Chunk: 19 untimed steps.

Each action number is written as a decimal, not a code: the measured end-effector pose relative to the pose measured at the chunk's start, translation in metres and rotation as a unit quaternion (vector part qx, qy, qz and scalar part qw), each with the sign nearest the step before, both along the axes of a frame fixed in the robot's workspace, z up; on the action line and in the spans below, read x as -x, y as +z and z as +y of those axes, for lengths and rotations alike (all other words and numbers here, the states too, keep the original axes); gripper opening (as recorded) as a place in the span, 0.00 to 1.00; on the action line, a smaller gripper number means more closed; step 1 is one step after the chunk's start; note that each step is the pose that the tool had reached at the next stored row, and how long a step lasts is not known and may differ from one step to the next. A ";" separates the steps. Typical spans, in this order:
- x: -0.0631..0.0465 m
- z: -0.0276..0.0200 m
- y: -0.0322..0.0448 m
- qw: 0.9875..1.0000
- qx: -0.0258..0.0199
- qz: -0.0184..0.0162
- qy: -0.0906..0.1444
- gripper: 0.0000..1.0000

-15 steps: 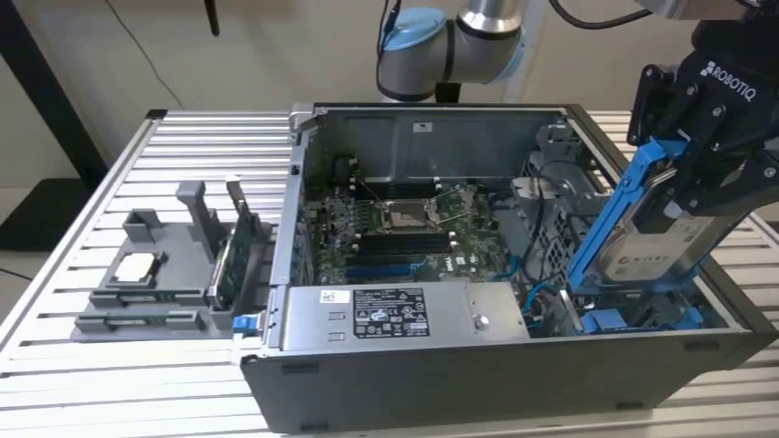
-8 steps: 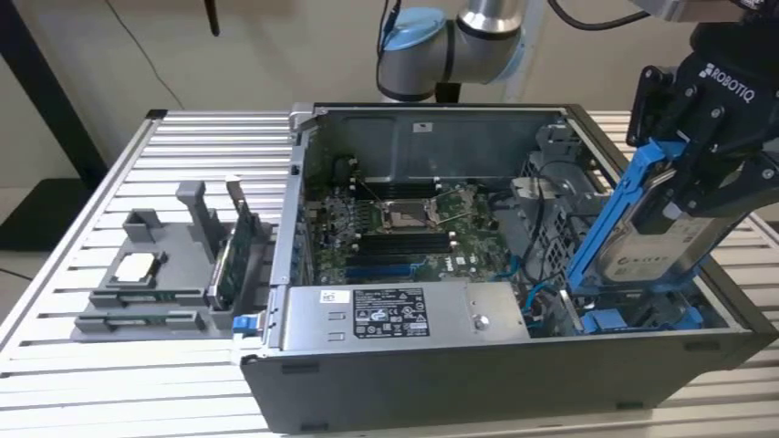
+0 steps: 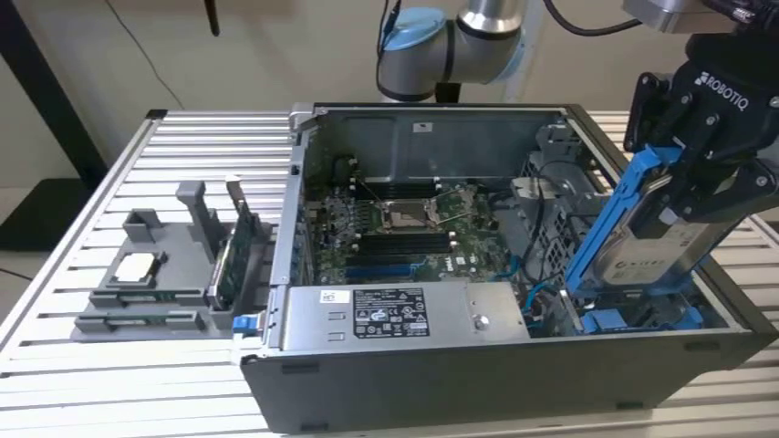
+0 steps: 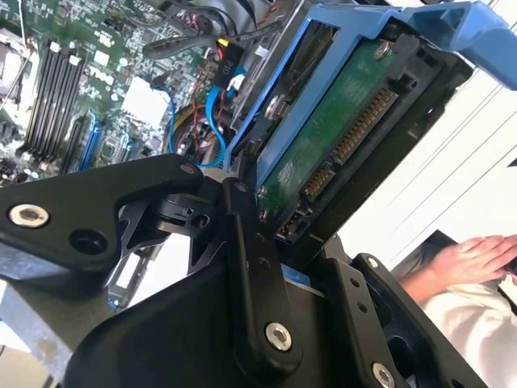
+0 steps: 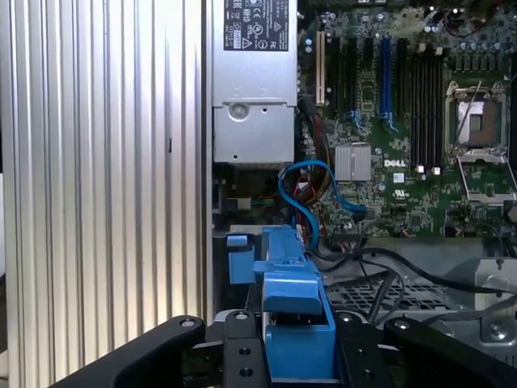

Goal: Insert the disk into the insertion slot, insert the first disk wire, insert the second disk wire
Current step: 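Insert the disk into the insertion slot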

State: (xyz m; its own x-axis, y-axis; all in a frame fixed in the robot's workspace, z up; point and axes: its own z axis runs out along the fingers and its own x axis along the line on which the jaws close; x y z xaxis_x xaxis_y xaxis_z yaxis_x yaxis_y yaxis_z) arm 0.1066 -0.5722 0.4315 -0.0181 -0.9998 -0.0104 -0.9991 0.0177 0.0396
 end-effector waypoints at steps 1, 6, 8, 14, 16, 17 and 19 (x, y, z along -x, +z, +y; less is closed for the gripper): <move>0.000 0.0000 -0.0005 1.000 0.000 0.000 0.000 0.33; 0.000 0.0000 -0.0019 1.000 0.000 0.000 0.000 0.33; 0.000 0.0000 -0.0019 1.000 0.000 0.000 0.000 0.33; 0.000 0.0000 -0.0047 1.000 0.000 0.000 0.000 0.33; -0.001 0.0000 -0.0063 1.000 0.000 0.000 0.000 0.33; -0.001 0.0000 -0.0069 1.000 0.000 0.000 0.000 0.33; -0.004 -0.0004 -0.0077 1.000 0.000 0.000 0.000 0.33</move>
